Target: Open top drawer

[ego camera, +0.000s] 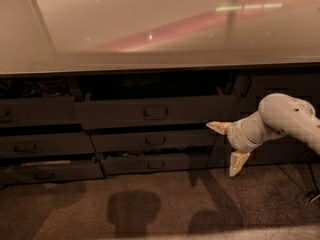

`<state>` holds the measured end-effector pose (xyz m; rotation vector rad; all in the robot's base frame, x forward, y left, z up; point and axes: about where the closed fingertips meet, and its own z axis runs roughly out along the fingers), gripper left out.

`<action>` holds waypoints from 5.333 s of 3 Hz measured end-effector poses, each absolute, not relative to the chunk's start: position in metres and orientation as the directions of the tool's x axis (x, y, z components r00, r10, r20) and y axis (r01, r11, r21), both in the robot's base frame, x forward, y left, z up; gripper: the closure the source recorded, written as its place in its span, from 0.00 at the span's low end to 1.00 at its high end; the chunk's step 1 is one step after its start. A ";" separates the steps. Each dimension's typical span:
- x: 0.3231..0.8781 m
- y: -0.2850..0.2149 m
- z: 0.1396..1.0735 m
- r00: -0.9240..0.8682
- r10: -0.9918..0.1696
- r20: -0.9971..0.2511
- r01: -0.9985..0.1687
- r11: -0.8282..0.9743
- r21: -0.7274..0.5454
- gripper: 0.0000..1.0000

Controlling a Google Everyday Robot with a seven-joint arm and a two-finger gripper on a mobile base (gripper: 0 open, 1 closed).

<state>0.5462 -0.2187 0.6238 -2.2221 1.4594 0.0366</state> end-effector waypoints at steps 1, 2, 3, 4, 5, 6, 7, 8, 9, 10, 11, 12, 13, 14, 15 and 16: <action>0.546 -0.219 0.624 0.431 -0.859 -0.276 -0.871 -0.318 -0.374 0.00; 0.576 -0.219 0.654 0.429 -0.871 -0.239 -0.859 -0.311 -0.408 0.00; 0.623 -0.217 0.696 0.408 -0.892 -0.195 -0.851 -0.295 -0.435 0.00; 0.622 -0.217 0.696 0.408 -0.892 -0.195 -0.851 -0.295 -0.434 0.00; 0.627 -0.213 0.694 0.365 -0.920 -0.141 -0.860 -0.275 -0.429 0.00; 0.627 -0.214 0.689 0.312 -0.938 -0.149 -0.881 -0.227 -0.415 0.00; 0.627 -0.214 0.689 0.312 -0.938 -0.149 -0.881 -0.227 -0.415 0.00; 0.649 -0.222 0.684 0.280 -0.949 -0.145 -0.899 -0.206 -0.386 0.00; 0.684 -0.238 0.673 0.226 -0.960 -0.163 -0.929 -0.162 -0.333 0.00; 0.703 -0.249 0.697 0.206 -0.965 -0.160 -0.916 -0.132 -0.379 0.00; 0.704 -0.249 0.676 0.192 -0.968 -0.161 -0.932 -0.129 -0.337 0.00; 0.704 -0.249 0.675 0.192 -0.968 -0.159 -0.933 -0.130 -0.337 0.00; 0.707 -0.251 0.646 0.175 -0.974 -0.143 -0.951 -0.130 -0.282 0.00; 0.707 -0.251 0.644 0.175 -0.974 -0.143 -0.951 -0.130 -0.279 0.00; 0.707 -0.250 0.644 0.175 -0.974 -0.143 -0.951 -0.130 -0.279 0.19; 0.707 -0.250 0.644 0.175 -0.974 -0.143 -0.951 -0.130 -0.279 0.43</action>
Offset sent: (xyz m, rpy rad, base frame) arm 0.0786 -0.0042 0.0851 -0.0559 -0.1310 -0.0508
